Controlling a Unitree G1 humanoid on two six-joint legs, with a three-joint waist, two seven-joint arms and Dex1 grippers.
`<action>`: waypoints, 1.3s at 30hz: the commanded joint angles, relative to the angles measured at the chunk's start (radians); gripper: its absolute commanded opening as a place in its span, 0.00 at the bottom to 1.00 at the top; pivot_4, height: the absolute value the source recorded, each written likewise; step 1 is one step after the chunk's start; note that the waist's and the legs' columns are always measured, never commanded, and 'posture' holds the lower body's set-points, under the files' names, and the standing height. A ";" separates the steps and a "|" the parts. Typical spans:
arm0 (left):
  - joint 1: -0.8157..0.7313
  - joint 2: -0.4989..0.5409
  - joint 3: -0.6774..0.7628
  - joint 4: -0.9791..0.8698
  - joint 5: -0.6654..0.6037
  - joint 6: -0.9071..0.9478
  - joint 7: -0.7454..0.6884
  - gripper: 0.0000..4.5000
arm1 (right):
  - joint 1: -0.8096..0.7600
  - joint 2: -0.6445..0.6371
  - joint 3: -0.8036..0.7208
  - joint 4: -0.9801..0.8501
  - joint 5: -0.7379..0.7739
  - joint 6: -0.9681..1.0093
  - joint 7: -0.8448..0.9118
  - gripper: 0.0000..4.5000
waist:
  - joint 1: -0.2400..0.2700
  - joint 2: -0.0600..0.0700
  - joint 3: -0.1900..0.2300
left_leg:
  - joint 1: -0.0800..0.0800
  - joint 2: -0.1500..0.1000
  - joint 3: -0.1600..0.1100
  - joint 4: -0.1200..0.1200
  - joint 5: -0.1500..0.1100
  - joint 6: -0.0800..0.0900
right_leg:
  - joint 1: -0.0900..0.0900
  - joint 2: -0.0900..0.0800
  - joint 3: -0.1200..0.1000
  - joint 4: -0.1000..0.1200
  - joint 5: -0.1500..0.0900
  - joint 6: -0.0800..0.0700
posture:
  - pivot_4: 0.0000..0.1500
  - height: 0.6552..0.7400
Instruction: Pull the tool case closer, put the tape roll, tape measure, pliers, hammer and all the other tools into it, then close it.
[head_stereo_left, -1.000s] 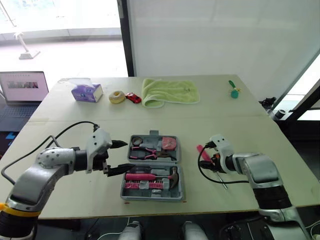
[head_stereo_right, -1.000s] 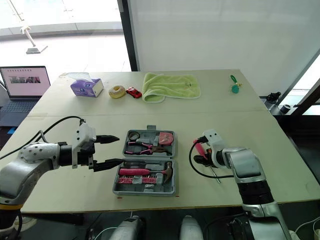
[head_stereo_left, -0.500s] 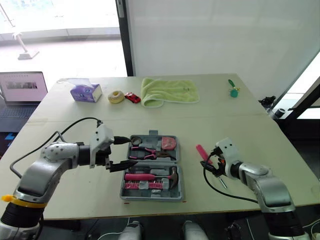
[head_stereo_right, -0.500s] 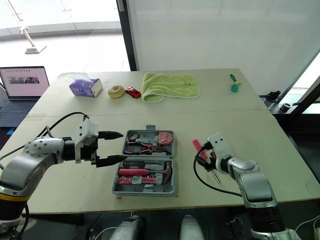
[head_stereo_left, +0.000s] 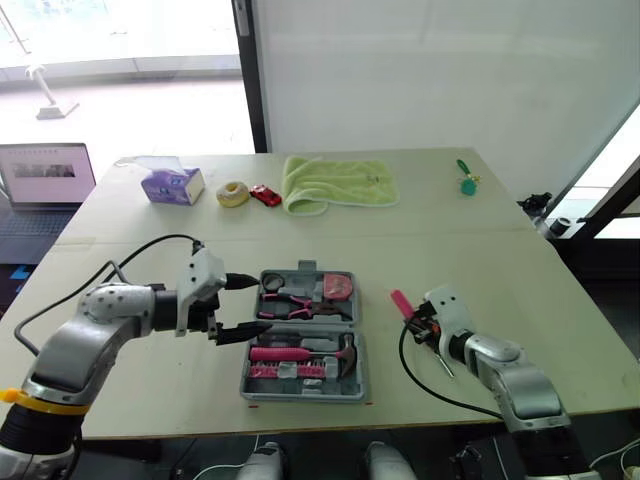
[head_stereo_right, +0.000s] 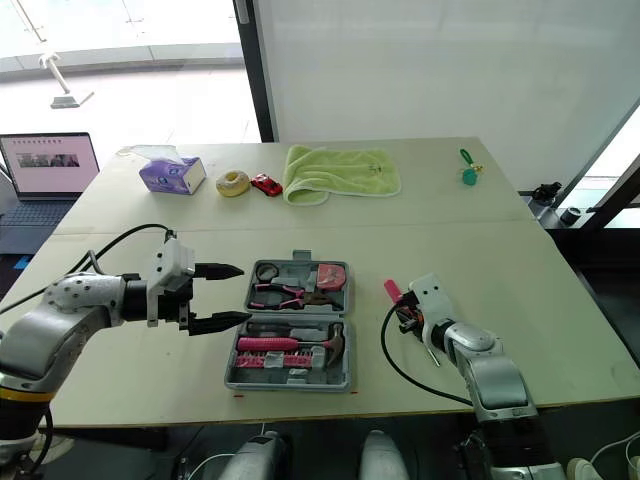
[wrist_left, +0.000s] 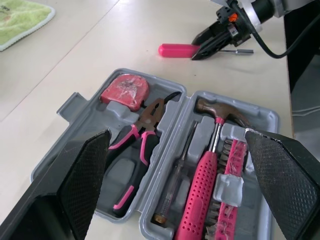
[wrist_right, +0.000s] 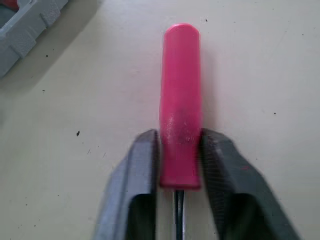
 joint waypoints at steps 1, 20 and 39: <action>-0.005 0.014 0.014 0.004 0.010 -0.038 -0.019 1.00 | 0.009 -0.025 -0.018 -0.046 0.030 0.030 0.020 0.10 | 0.000 0.000 0.000 | 0.000 0.000 0.000 0.000 0.000 0.000 | 0.000 0.000 0.000 0.000 0.000 0.000 | 1.00 1.00; 0.221 0.137 0.104 0.070 0.115 -0.211 -0.071 1.00 | -0.737 -0.407 0.552 -0.246 0.054 0.268 0.706 0.10 | -0.024 0.009 0.007 | -0.002 0.000 0.000 -0.003 0.000 0.000 | -0.004 -0.002 -0.001 -0.002 0.000 0.000 | 1.00 1.00; 0.389 0.224 0.194 0.017 0.045 -0.185 -0.198 1.00 | -0.795 0.124 0.826 -0.215 0.188 0.798 0.389 0.10 | -0.029 0.010 0.007 | -0.002 0.000 -0.003 -0.006 0.000 0.000 | -0.009 -0.002 0.000 0.002 0.000 0.000 | 1.00 1.00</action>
